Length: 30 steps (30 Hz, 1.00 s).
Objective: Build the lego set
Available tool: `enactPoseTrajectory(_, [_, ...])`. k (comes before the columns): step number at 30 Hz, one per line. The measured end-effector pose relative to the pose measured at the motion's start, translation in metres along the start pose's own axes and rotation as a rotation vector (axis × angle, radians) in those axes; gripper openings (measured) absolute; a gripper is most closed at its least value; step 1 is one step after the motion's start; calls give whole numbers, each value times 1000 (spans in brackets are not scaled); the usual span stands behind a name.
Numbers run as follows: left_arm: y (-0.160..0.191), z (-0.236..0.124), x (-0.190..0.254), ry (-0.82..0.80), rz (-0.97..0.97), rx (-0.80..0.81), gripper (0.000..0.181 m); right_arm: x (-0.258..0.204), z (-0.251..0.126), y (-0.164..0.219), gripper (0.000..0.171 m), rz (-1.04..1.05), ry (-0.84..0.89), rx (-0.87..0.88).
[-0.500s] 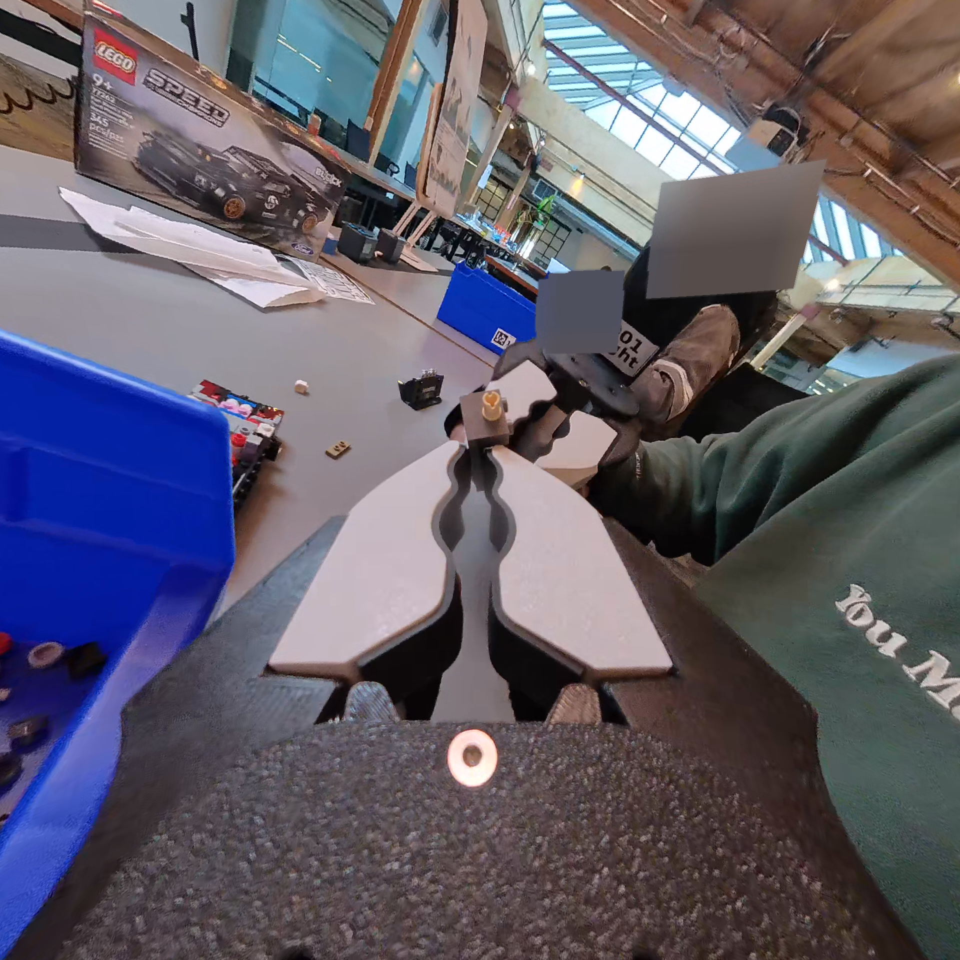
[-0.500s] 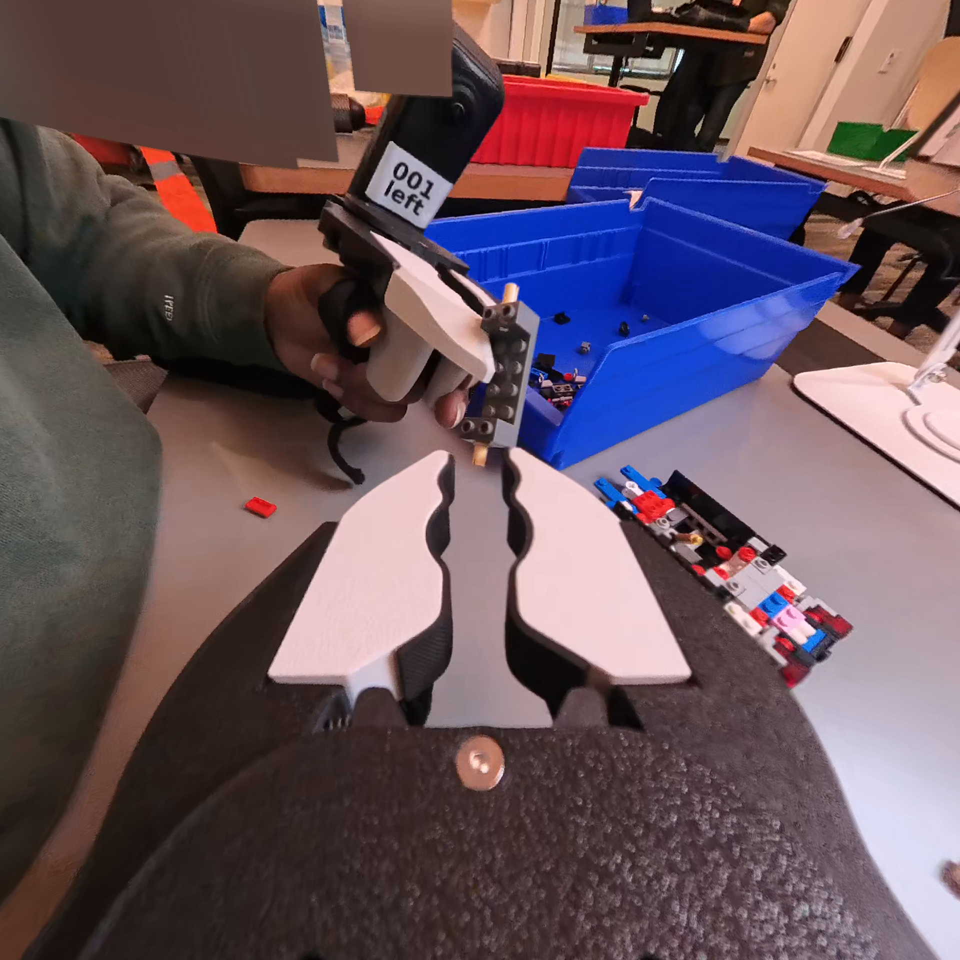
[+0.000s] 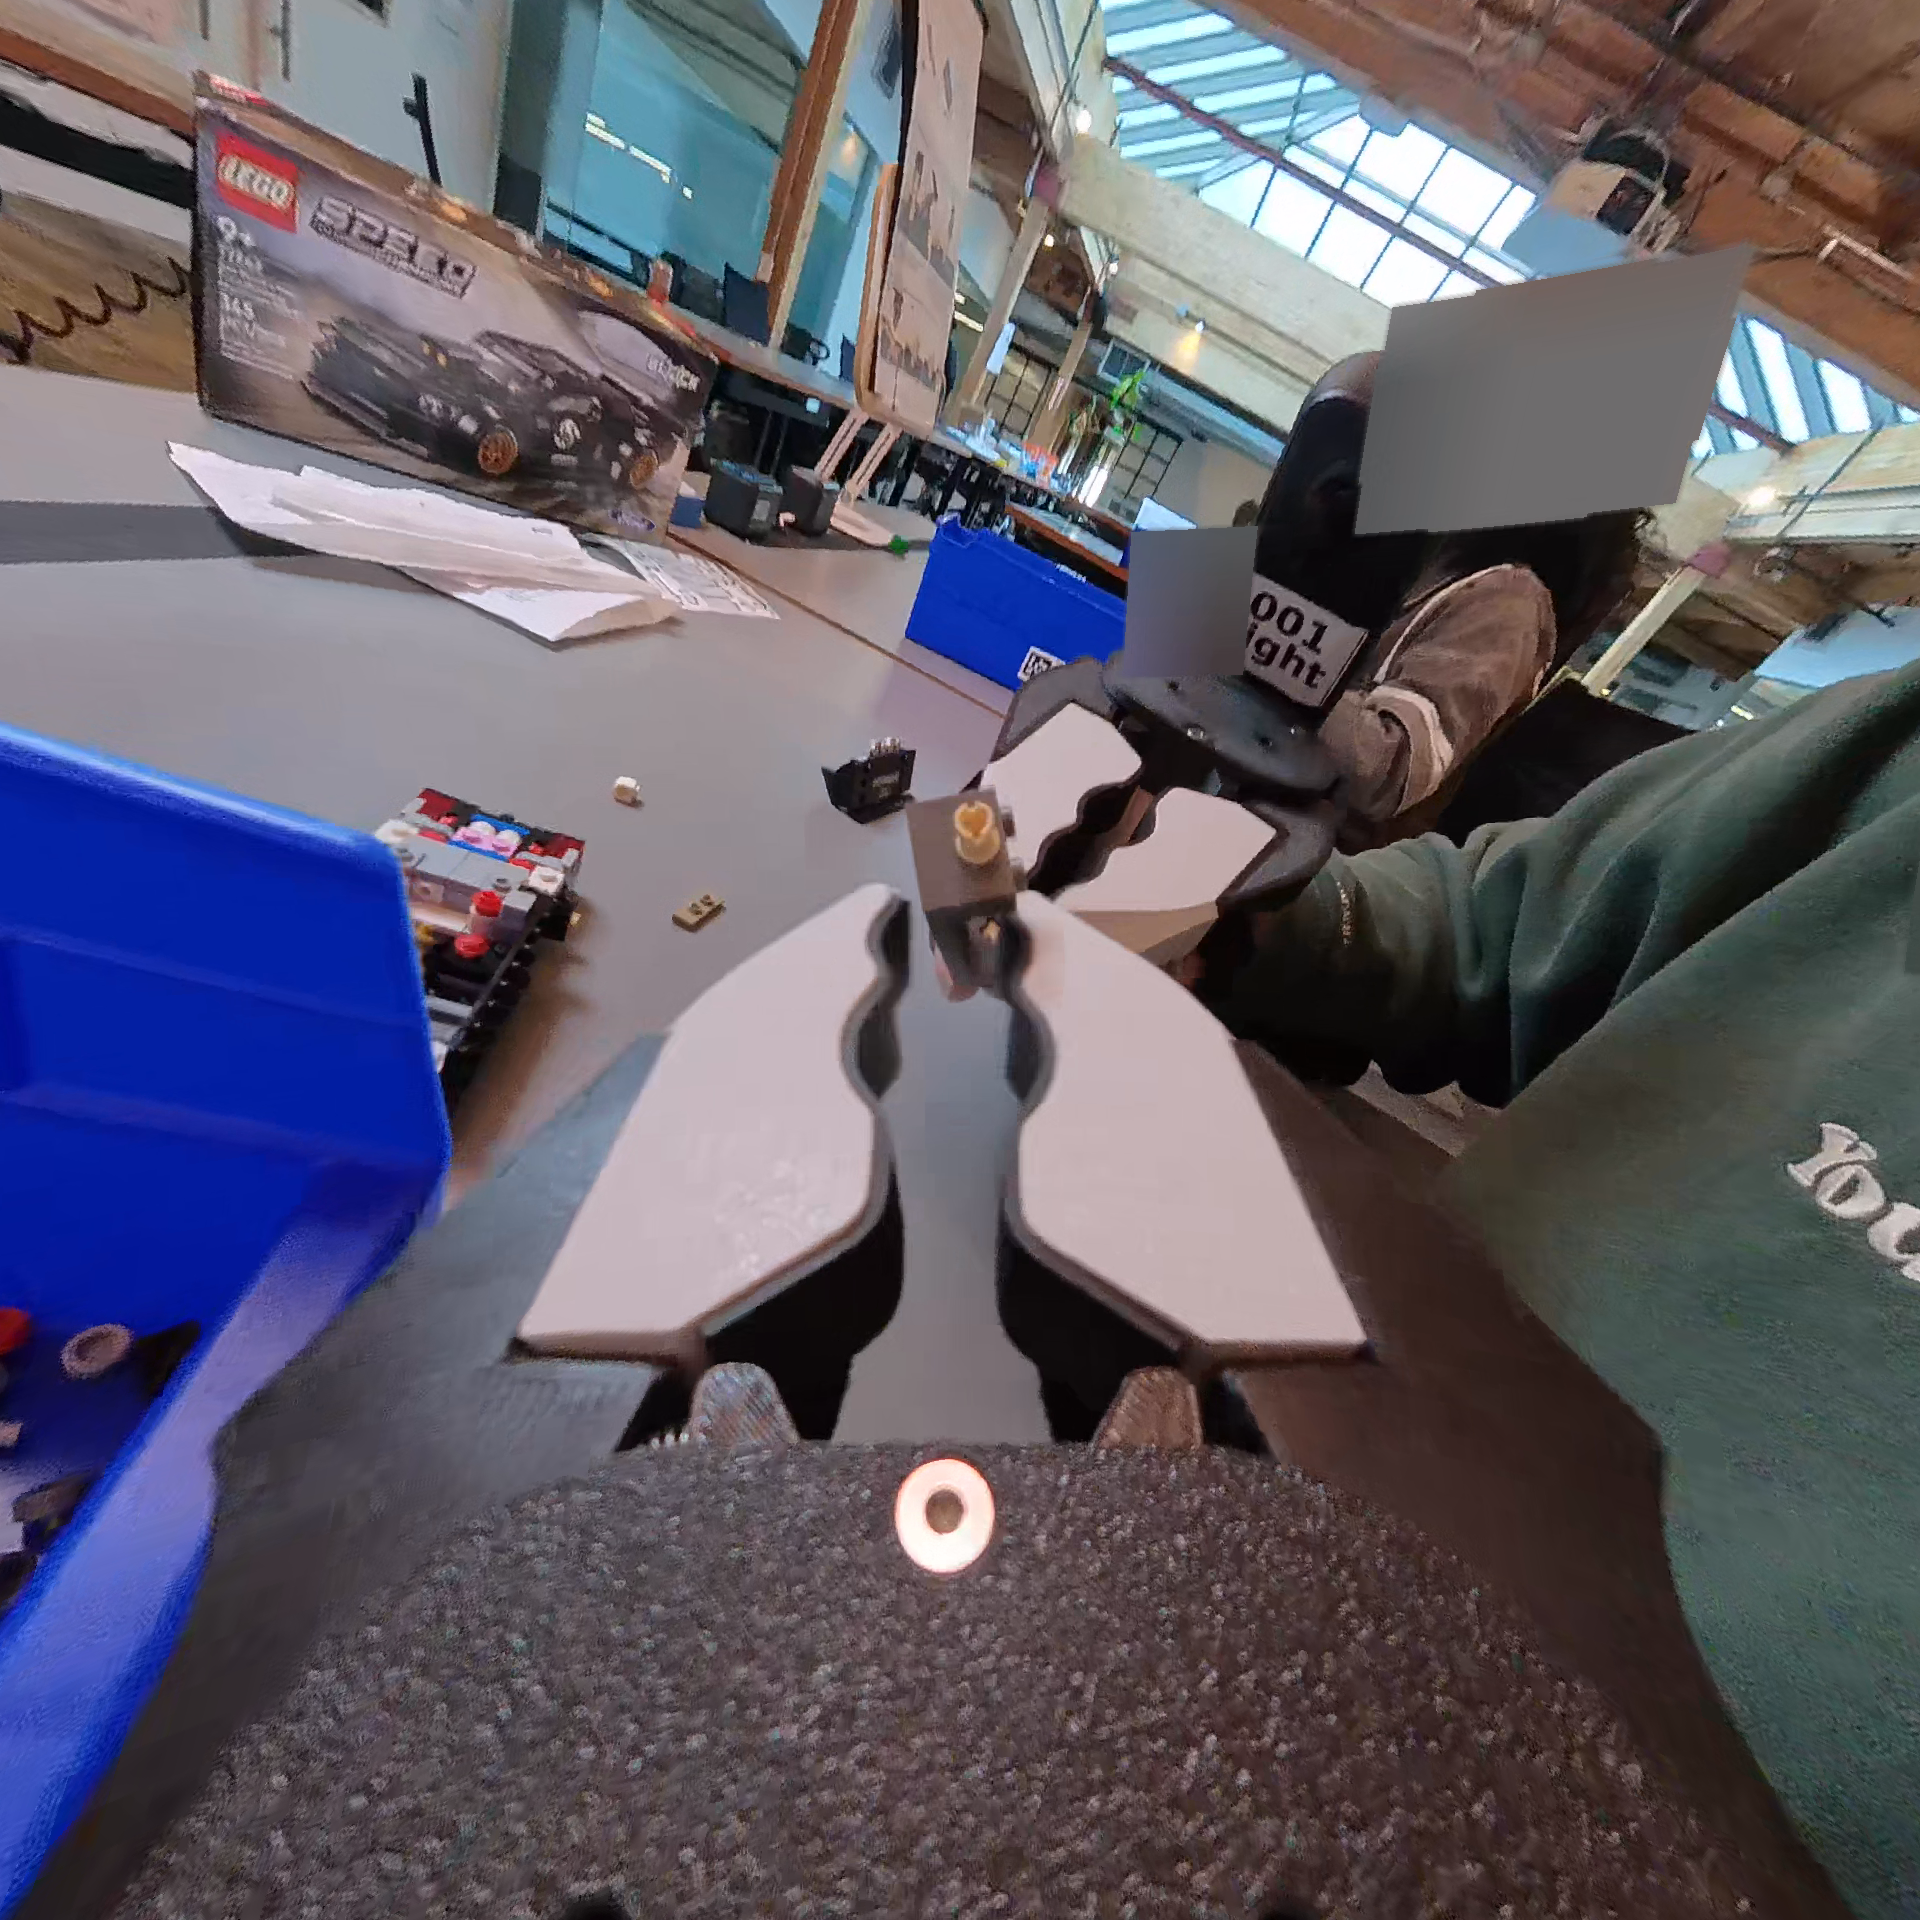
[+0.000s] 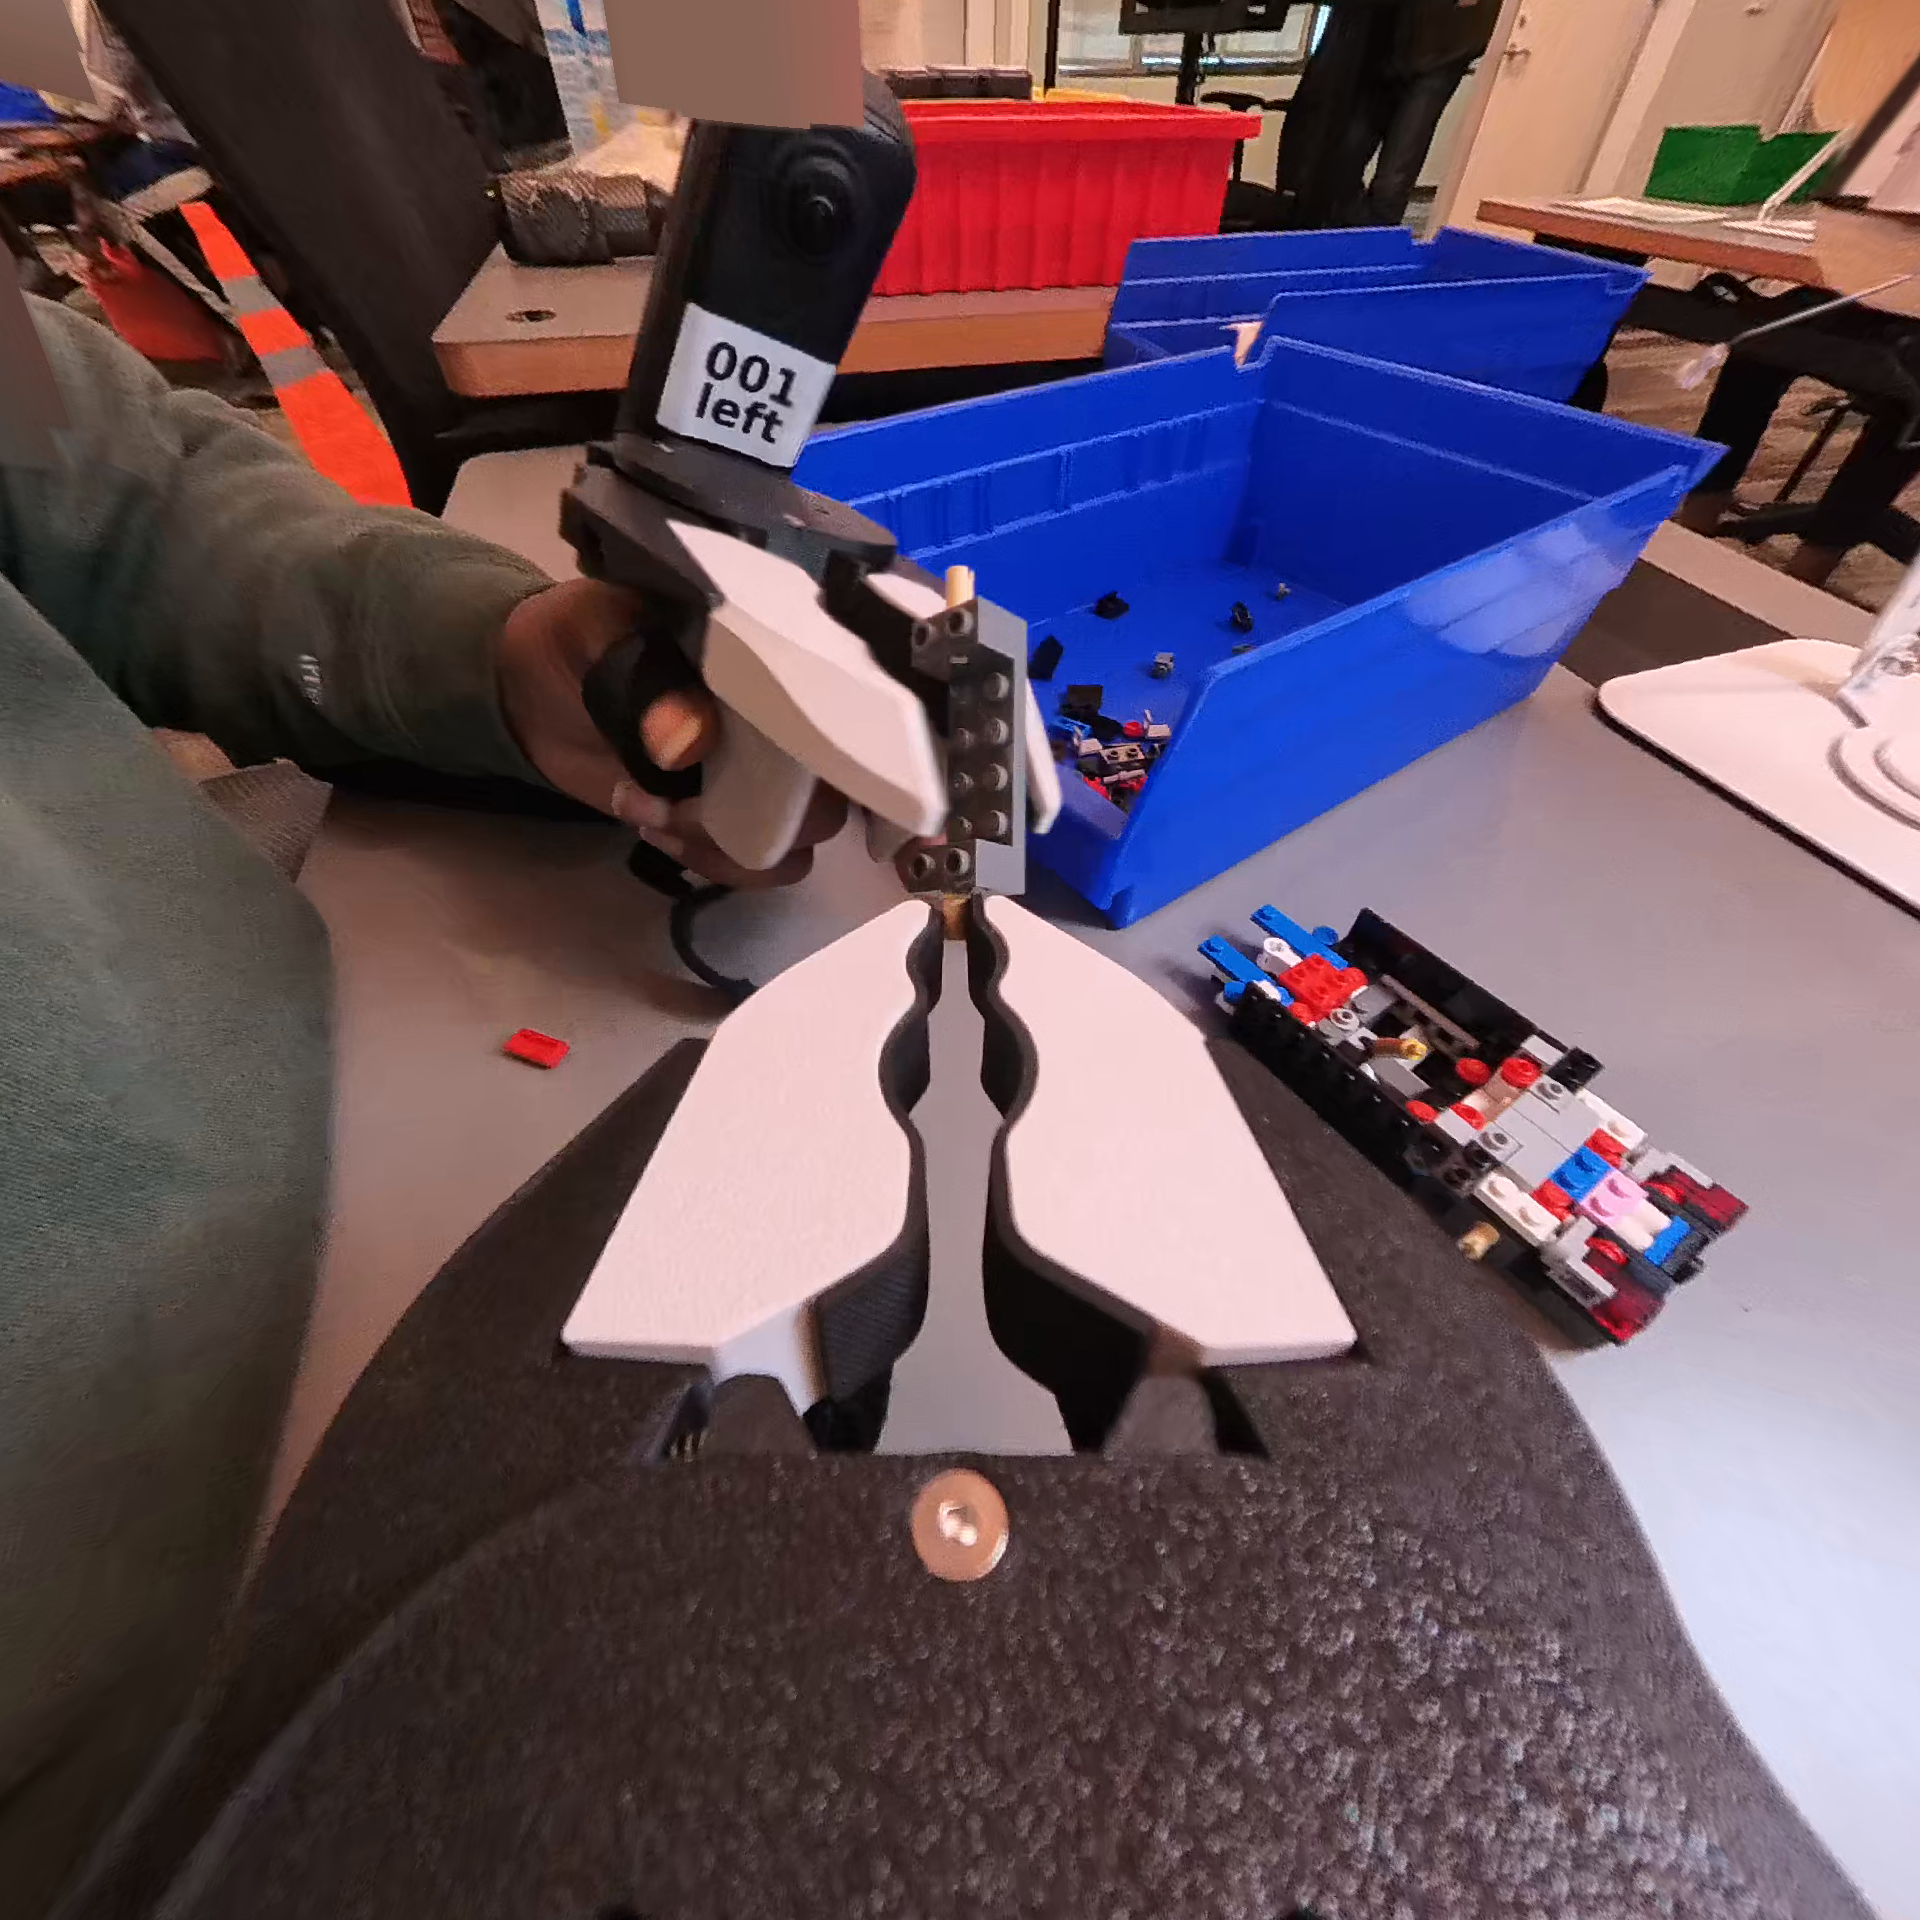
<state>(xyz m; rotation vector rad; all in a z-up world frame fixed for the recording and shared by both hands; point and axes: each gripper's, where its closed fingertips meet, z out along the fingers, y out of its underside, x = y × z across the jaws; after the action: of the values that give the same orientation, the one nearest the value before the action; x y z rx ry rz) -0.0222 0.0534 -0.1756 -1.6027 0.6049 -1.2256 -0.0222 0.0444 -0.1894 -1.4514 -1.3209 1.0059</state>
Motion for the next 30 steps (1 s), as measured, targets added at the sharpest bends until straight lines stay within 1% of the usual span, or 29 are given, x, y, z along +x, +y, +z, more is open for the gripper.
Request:
enactPoseTrajectory(1, [-2, 0, 1, 0, 4, 17, 7, -2, 1, 0, 4, -11, -2, -7])
enactPoseTrajectory(3, [-1, 1, 0, -10, 16, -9, 7, -2, 2, 3, 4, -37, 15, -26])
enactPoseTrajectory(5, [-2, 1, -1, -18, 25, -20, 7, -1, 3, 1, 4, 4, 8, -22])
enactPoseTrajectory(7, [-6, 0, -1, -20, 17, 2, 6, 0, 3, -1, 4, 33, -3, -14])
enactPoseTrajectory(12, [-14, -3, 3, 7, 2, 65, 6, 0, 3, -4, 4, 31, -2, -24])
enactPoseTrajectory(13, [-30, -10, 1, -5, -13, 181, 7, 2, 4, 6, 4, 22, 6, -80])
enactPoseTrajectory(14, [-63, -30, -5, 1, -52, 352, 6, 4, 5, 26, 4, 16, 13, -148])
enactPoseTrajectory(15, [-84, -46, -9, 13, -76, 407, 6, 6, 5, 41, 4, 43, 9, -176])
enactPoseTrajectory(16, [-90, -55, -10, -1, -39, 406, 6, 7, 4, 44, 4, 75, 0, -175])
enactPoseTrajectory(18, [-69, -47, -7, -50, 69, 280, 6, 12, 6, 35, 4, 90, -9, -163])
enactPoseTrajectory(19, [-57, -40, -3, -44, 76, 222, 7, 13, 9, 35, 4, 88, -13, -182])
enactPoseTrajectory(21, [-46, -30, -4, -57, 90, 143, 6, 14, 11, 39, 4, 51, -3, -193])
enactPoseTrajectory(23, [-35, -25, -12, -97, 117, 60, 6, 12, 11, 44, 4, 38, -1, -200])
enactPoseTrajectory(26, [-8, -21, -26, -166, 129, -98, 6, 13, 10, 45, 4, 1, 21, -200])
enactPoseTrajectory(27, [4, -19, -26, -163, 128, -177, 6, 16, 10, 44, 4, -19, 42, -199])
enactPoseTrajectory(29, [40, -16, -24, -120, 102, -396, 6, 21, 10, 44, 4, -31, 70, -196])
enactPoseTrajectory(30, [56, -15, -26, -135, 107, -472, 6, 22, 11, 44, 4, -24, 71, -196])
